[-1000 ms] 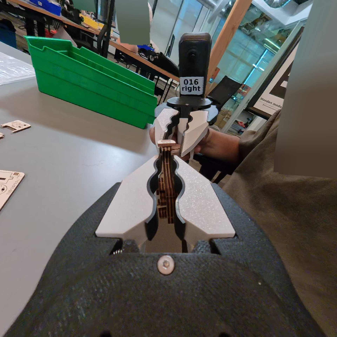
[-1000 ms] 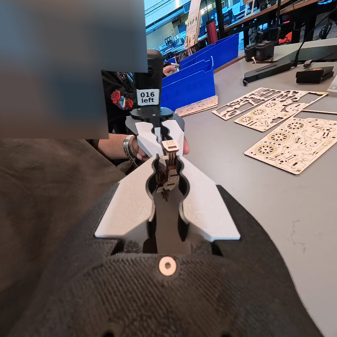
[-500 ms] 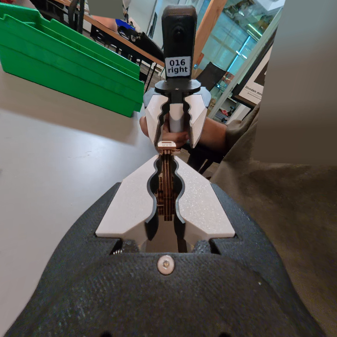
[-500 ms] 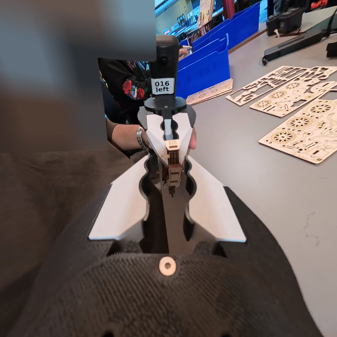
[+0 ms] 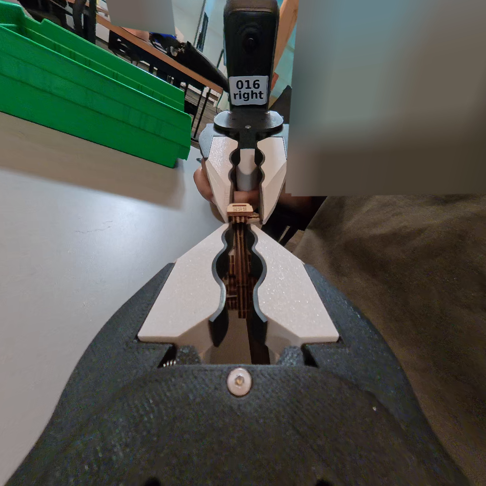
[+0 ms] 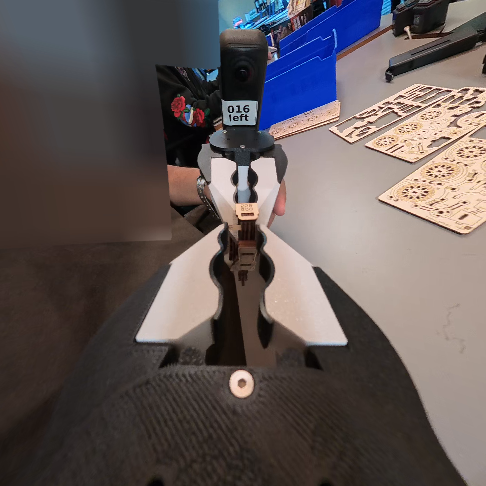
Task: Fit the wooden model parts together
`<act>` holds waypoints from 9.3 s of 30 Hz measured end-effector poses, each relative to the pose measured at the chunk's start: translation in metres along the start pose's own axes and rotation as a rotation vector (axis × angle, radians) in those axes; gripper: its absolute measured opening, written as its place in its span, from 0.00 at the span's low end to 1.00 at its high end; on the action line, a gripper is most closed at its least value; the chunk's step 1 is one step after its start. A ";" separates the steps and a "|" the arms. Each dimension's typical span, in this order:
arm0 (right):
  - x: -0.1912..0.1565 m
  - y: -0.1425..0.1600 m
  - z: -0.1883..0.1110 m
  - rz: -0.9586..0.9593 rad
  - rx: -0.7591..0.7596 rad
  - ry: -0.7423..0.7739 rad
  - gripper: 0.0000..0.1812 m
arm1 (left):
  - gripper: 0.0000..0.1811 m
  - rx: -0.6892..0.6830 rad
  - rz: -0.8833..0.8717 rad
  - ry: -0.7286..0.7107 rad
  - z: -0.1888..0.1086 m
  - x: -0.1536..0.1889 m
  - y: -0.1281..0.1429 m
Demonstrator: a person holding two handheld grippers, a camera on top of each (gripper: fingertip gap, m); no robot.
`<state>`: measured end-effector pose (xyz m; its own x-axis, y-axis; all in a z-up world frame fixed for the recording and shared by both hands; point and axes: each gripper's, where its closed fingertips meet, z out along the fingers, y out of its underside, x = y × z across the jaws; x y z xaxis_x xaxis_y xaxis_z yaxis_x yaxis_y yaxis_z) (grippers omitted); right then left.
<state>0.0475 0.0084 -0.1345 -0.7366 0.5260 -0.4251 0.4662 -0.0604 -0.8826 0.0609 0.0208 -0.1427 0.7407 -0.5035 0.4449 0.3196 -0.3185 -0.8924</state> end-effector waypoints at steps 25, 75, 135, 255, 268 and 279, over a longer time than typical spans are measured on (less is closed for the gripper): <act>0.005 0.000 -0.001 -0.095 -0.042 0.073 0.09 | 0.13 0.004 0.048 -0.103 -0.002 -0.013 0.000; -0.002 -0.014 -0.002 -0.101 0.049 0.065 0.11 | 0.02 0.205 -0.061 0.124 -0.027 0.007 -0.030; -0.020 -0.013 -0.004 -0.769 0.101 0.238 0.09 | 0.02 0.184 0.182 0.068 -0.021 0.030 -0.033; 0.010 -0.002 0.003 -0.091 -0.014 0.195 0.09 | 0.03 0.172 0.006 -0.034 -0.017 -0.007 -0.023; 0.009 0.000 0.003 -0.096 -0.033 0.203 0.09 | 0.03 0.165 0.009 -0.037 -0.017 -0.007 -0.021; 0.010 -0.006 0.002 -0.055 0.030 0.195 0.09 | 0.03 0.189 0.020 -0.053 -0.019 -0.008 -0.026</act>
<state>0.0367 0.0121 -0.1338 -0.6501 0.6835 -0.3321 0.4111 -0.0512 -0.9102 0.0355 0.0182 -0.1216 0.7766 -0.4636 0.4265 0.4061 -0.1493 -0.9016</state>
